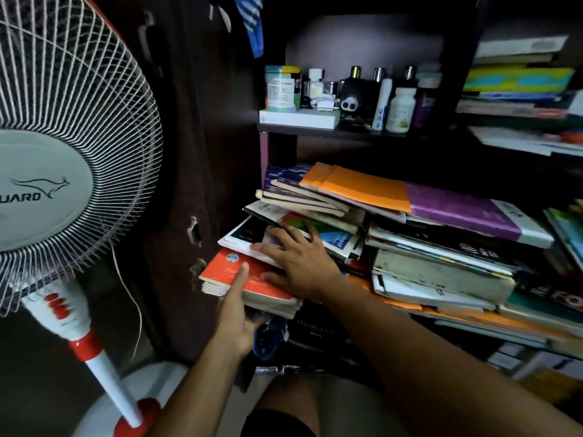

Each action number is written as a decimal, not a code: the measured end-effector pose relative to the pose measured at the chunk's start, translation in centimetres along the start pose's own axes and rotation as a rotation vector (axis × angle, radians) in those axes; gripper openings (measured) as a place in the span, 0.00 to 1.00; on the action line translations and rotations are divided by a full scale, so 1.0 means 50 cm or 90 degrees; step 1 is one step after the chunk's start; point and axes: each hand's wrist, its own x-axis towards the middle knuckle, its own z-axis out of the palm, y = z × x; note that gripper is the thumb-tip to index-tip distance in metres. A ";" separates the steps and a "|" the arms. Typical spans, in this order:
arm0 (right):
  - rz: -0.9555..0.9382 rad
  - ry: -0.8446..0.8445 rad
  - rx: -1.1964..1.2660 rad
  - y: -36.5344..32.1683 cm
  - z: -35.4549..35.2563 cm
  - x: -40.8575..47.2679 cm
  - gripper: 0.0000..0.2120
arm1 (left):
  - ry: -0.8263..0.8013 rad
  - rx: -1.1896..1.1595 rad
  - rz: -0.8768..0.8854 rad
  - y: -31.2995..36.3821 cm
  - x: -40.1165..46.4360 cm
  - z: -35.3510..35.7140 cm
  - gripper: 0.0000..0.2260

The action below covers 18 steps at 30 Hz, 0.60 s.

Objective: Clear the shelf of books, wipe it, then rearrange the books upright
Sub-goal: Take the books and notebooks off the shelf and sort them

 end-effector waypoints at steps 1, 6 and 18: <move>0.005 -0.011 0.003 0.000 -0.001 0.001 0.28 | 0.006 -0.011 -0.007 0.003 0.004 0.007 0.27; 0.033 -0.035 -0.012 -0.002 -0.008 0.005 0.29 | 0.067 -0.029 0.032 0.010 -0.014 0.004 0.19; 0.100 -0.075 0.180 -0.075 -0.071 -0.005 0.25 | 0.080 -0.028 0.119 0.106 -0.292 -0.231 0.19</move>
